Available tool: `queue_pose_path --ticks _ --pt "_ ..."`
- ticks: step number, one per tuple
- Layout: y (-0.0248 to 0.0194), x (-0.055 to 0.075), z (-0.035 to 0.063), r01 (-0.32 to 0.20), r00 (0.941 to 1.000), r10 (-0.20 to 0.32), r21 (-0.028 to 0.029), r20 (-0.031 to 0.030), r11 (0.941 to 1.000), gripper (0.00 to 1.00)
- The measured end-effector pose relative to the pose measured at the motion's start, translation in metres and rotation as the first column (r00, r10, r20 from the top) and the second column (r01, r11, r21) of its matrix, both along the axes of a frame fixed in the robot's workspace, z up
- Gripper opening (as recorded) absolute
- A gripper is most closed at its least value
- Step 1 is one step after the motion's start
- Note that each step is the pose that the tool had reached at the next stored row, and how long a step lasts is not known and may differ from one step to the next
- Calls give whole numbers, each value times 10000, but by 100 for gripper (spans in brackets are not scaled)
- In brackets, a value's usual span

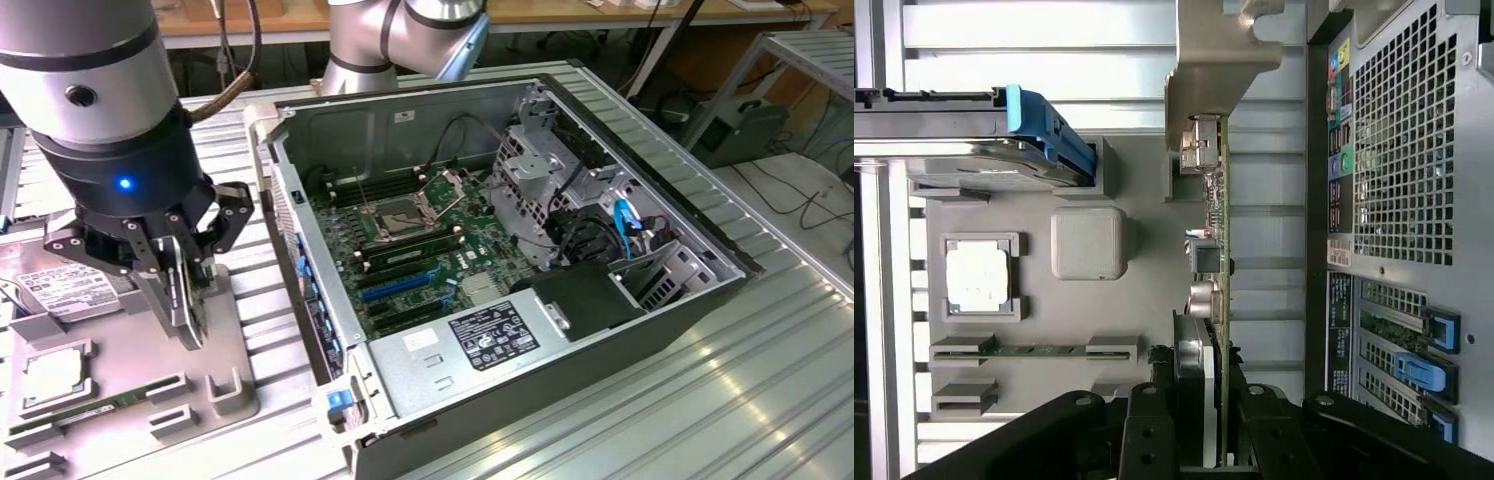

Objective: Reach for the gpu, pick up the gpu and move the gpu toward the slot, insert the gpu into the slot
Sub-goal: 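Pick up the gpu and move the gpu toward the slot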

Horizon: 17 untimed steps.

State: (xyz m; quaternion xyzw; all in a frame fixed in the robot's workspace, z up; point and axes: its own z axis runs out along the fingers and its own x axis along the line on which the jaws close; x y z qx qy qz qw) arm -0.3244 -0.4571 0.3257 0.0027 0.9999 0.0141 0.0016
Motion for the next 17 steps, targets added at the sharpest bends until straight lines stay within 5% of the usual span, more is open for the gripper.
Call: queue_pose_path --ticks 17 --pt "0 0 488 0 10000 0 25 -7 10000 28"
